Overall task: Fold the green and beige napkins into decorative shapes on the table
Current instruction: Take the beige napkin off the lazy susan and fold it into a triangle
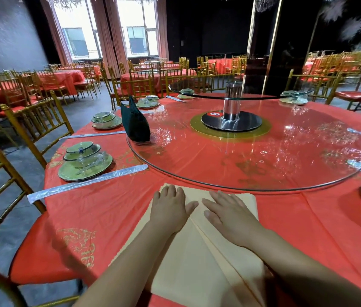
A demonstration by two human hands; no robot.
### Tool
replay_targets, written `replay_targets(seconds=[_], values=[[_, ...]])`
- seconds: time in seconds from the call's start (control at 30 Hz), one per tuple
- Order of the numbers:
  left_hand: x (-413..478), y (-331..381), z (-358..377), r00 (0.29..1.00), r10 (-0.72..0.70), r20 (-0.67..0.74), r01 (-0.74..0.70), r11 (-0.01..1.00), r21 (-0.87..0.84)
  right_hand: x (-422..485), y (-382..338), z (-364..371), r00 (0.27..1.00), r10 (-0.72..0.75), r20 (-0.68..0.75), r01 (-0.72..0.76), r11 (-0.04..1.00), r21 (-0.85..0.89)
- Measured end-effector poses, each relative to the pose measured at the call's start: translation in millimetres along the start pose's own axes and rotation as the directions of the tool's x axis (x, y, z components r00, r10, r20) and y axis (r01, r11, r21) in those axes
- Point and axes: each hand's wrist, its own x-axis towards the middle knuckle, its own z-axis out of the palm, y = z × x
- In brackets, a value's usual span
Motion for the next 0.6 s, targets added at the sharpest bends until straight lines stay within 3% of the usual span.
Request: replay_targets(seconds=[0.1, 0.23, 0.4, 0.6], values=[[-1, 0, -2, 1.000, -0.014, 0.002, 0.014, 1.000, -0.005, -8, 12, -5, 0.996, 0.065, -0.062, -0.068, 0.997, -0.039], [-2, 2, -3, 0.998, -0.018, 0.053, 0.021, 0.998, -0.056, -20, 25, -5, 0.989, 0.135, 0.054, -0.135, 0.991, -0.007], [-3, 2, -6, 0.995, -0.011, 0.104, 0.025, 0.990, -0.135, -24, 21, -5, 0.981, 0.132, 0.139, -0.130, 0.991, -0.024], [-4, 4, -6, 0.995, -0.020, 0.095, 0.034, 0.987, -0.158, -33, 8, -3, 0.988, 0.115, 0.107, -0.113, 0.993, -0.025]])
